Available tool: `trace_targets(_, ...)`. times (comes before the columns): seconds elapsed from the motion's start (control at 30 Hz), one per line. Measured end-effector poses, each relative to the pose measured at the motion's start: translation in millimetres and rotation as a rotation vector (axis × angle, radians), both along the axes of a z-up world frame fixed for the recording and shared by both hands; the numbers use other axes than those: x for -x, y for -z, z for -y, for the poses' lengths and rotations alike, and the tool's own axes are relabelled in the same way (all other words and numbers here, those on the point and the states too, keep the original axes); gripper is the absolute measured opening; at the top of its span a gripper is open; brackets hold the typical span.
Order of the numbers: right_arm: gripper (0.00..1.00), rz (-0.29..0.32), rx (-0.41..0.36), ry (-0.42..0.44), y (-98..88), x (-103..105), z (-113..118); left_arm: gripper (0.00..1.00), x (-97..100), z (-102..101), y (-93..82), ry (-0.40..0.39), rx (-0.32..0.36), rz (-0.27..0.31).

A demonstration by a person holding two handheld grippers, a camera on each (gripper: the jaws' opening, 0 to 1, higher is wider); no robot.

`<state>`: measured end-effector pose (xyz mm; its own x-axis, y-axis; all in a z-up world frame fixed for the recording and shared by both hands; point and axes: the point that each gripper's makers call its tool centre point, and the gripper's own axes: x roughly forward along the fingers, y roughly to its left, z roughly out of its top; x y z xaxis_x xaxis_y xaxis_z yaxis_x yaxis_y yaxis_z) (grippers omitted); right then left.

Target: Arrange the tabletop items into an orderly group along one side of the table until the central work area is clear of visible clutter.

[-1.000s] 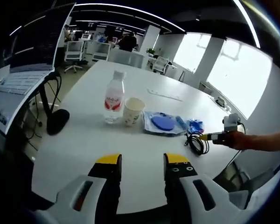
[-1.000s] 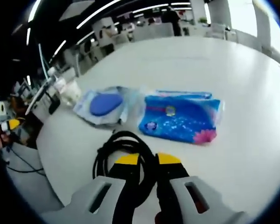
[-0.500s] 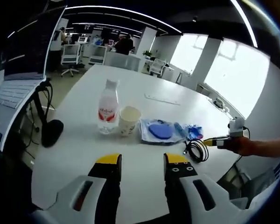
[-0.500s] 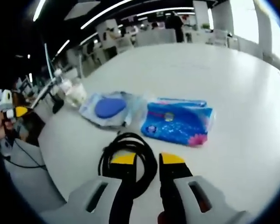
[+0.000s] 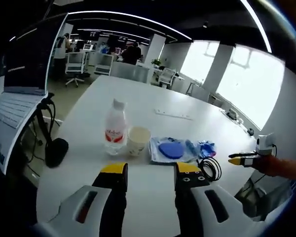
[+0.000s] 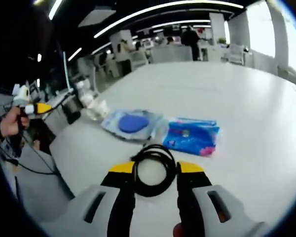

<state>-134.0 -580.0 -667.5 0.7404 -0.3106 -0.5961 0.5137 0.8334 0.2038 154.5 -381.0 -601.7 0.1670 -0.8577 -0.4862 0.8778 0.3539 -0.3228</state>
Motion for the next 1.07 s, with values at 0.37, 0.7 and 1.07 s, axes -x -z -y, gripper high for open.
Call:
trace_targets(0.37, 0.48, 0.045, 0.024, 0.007, -26.2, 16, -24, 0.40, 9.1, -13, 5.4, 0.035, -0.019, 0.024)
trace_targets(0.7, 0.52, 0.024, 0.046, -0.034, -28.7, 12, -44, 0.41, 28.2, -23, 22.9, 0.063, -0.037, 0.009)
trace_targets(1.07, 0.51, 0.033, 0.014, -0.009, -24.8, 17, -44, 0.41, 18.8, -34, 23.3, 0.033, -0.028, -0.009)
